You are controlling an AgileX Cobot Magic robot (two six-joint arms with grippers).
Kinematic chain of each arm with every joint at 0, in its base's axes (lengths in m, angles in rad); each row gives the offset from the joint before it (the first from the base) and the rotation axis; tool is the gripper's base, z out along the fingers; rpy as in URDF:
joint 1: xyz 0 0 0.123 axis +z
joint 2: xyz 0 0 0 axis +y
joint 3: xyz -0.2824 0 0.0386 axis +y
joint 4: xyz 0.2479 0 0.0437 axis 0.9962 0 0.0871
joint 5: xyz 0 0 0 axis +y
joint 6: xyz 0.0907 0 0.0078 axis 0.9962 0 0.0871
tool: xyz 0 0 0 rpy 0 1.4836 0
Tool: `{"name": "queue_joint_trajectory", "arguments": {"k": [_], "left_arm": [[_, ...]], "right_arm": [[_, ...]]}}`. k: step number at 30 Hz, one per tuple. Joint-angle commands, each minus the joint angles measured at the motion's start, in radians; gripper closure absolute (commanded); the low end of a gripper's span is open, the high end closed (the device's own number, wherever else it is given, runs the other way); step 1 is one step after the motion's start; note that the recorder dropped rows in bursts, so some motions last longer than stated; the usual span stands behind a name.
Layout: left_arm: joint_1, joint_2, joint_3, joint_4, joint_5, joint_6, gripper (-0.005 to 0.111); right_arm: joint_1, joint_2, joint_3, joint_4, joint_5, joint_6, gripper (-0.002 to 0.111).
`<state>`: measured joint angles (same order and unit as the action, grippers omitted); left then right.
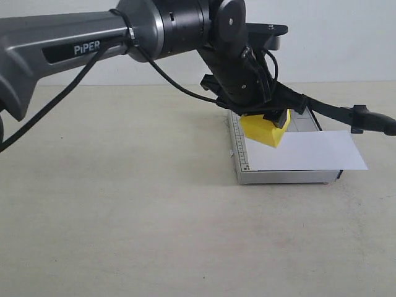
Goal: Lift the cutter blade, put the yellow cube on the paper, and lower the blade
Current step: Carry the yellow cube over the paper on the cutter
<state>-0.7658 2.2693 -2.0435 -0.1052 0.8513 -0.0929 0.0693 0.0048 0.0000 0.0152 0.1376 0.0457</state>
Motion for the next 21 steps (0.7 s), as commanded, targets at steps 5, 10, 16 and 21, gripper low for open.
{"name": "queue_joint_trajectory", "arguments": {"k": [5,10,16,21], "left_arm": [[-0.003,0.026,-0.004,-0.048,-0.054,-0.008,0.102],[-0.003,0.026,-0.004,-0.071,-0.090,-0.004,0.102],[-0.003,0.035,-0.004,-0.100,-0.114,-0.004,0.102],[-0.003,0.045,-0.004,-0.115,-0.118,0.011,0.102]], "right_arm": [[-0.001,-0.005,0.000,-0.002,-0.009,-0.001,0.108],[-0.001,-0.005,0.000,-0.002,-0.009,-0.001,0.108],[-0.001,-0.005,0.000,-0.002,-0.009,-0.001,0.108],[-0.001,-0.005,0.000,-0.002,-0.009,-0.001,0.108]]}}
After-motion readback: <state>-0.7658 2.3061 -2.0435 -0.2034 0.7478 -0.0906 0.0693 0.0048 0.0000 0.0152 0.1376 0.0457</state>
